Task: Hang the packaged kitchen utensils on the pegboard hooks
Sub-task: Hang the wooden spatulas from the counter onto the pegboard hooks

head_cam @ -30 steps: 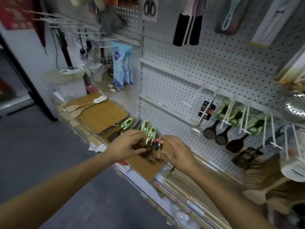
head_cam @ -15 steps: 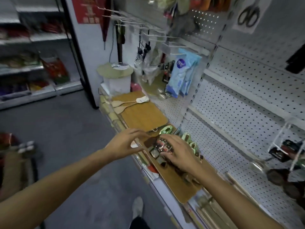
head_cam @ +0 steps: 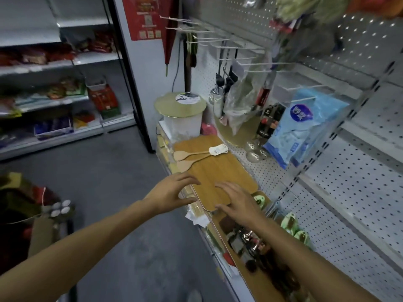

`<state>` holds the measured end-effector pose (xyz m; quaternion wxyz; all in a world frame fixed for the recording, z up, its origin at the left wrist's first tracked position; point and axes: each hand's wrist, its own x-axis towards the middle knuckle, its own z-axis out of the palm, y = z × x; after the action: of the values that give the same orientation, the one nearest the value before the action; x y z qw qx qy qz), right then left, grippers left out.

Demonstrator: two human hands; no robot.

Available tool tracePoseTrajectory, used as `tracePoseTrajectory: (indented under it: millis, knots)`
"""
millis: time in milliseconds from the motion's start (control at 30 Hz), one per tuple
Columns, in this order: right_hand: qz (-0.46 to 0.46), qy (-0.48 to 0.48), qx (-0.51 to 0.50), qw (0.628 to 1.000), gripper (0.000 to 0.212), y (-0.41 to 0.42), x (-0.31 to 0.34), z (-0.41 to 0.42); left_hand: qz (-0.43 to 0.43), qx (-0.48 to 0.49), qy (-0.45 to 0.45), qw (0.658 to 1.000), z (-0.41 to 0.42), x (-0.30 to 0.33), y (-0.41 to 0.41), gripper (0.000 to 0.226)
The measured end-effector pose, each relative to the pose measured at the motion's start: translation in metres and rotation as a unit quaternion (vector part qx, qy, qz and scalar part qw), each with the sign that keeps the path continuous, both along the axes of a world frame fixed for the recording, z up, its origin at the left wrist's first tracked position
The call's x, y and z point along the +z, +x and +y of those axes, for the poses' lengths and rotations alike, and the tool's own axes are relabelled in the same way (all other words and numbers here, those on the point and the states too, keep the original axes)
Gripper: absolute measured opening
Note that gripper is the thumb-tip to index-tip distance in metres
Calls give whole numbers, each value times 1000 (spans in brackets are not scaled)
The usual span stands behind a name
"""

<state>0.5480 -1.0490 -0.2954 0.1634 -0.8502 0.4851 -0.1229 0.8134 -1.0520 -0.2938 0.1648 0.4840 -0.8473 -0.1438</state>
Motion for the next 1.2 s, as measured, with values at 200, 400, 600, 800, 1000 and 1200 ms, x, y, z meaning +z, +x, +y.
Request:
tracePoseTrajectory:
  millis: [200,400,600,800,1000,1200]
  knots:
    - [-13,29,-19,999,60,28,-23,-74,13,27,29,999,-74,-21,29,52]
    - [-6,56,-59,997,56,61,-59,-150,11,2,69,998,-169,-70,59,47]
    - [-16,117,-144,983,53,106,-122,-249,18,-39,107,993,-302,-144,90,41]
    - [-9,211,-254,944,50,144,-202,-357,-22,-84,156,984,-442,-241,118,37]
    - [-37,267,-383,884,45,169,-300,-469,-51,-77,185,978,-544,-321,111,49]
    - [32,286,-509,811,58,180,-401,-533,-103,-66,207,971,-583,-393,81,67]
